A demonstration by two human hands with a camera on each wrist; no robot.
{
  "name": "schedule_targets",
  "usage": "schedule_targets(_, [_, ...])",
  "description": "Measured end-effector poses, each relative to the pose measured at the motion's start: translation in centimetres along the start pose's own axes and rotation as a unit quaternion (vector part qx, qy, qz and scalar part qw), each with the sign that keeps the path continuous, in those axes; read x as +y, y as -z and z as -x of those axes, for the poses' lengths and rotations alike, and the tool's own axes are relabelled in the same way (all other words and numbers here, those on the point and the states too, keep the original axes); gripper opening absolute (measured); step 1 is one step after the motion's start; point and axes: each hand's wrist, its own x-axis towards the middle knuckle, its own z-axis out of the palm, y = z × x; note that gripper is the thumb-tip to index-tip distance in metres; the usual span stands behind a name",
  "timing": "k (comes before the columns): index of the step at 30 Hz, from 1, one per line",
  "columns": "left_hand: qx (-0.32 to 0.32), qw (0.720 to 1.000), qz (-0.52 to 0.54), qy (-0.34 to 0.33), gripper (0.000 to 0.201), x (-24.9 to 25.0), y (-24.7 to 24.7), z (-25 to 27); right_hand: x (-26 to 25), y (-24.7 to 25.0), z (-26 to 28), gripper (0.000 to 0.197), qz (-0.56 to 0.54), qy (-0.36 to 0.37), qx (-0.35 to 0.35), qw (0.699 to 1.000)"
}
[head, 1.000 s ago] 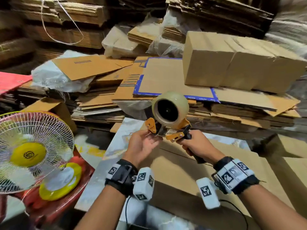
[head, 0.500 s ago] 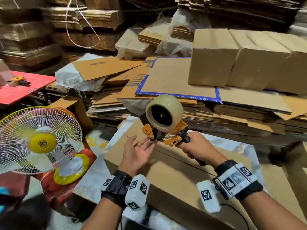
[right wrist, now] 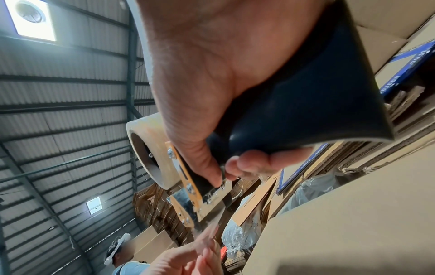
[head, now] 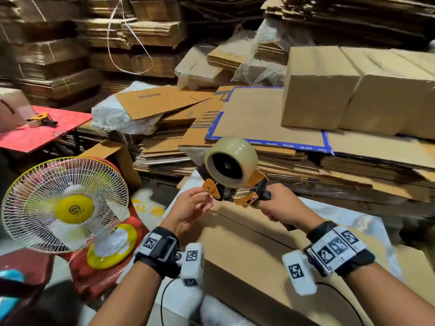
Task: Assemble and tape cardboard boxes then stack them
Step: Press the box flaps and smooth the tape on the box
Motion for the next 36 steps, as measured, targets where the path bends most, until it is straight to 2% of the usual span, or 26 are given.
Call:
schedule_targets(7, [0.004,0.997,-0.068,-0.021,0.022,1.9,5.4,-4.2,-2.0,-4.2,-4.1,0.020,0.039,-0.007,0.017,0.999])
schedule_targets(12, [-0.058,0.996,-0.074,-0.008,0.028,3.0,7.9,-5.9,-2.1,-6.5,-6.4,0.025,0.108,-0.004,0.021,0.994])
schedule_targets(18, [-0.081,0.992,-0.092,0.024,0.015,3.1,9.5,-8.4,-2.0,-7.8,-8.1,0.033,0.144,-0.012,0.035,0.989])
schedule_targets(21, [-0.088,0.991,-0.090,0.045,0.031,2.6,9.4,-9.1,-1.8,-8.1,-8.3,0.033,0.163,-0.029,0.041,0.985])
schedule_targets(23, [-0.096,0.990,-0.091,0.049,0.036,2.3,9.3,-9.3,-1.6,-8.1,-8.3,0.035,0.162,-0.038,0.039,0.985])
schedule_targets(27, [-0.066,0.990,-0.124,0.018,0.025,1.3,9.4,-9.5,-0.9,-8.3,-8.1,0.034,0.170,-0.053,0.040,0.983])
schedule_targets(31, [-0.075,0.986,-0.144,-0.034,0.029,0.6,10.1,-9.3,-0.6,-8.7,-7.6,0.044,0.155,-0.052,0.052,0.985])
schedule_targets(36, [-0.089,0.973,-0.202,-0.068,0.018,-0.1,10.7,-9.5,0.1,-9.0,-7.3,0.053,0.138,-0.054,0.039,0.988])
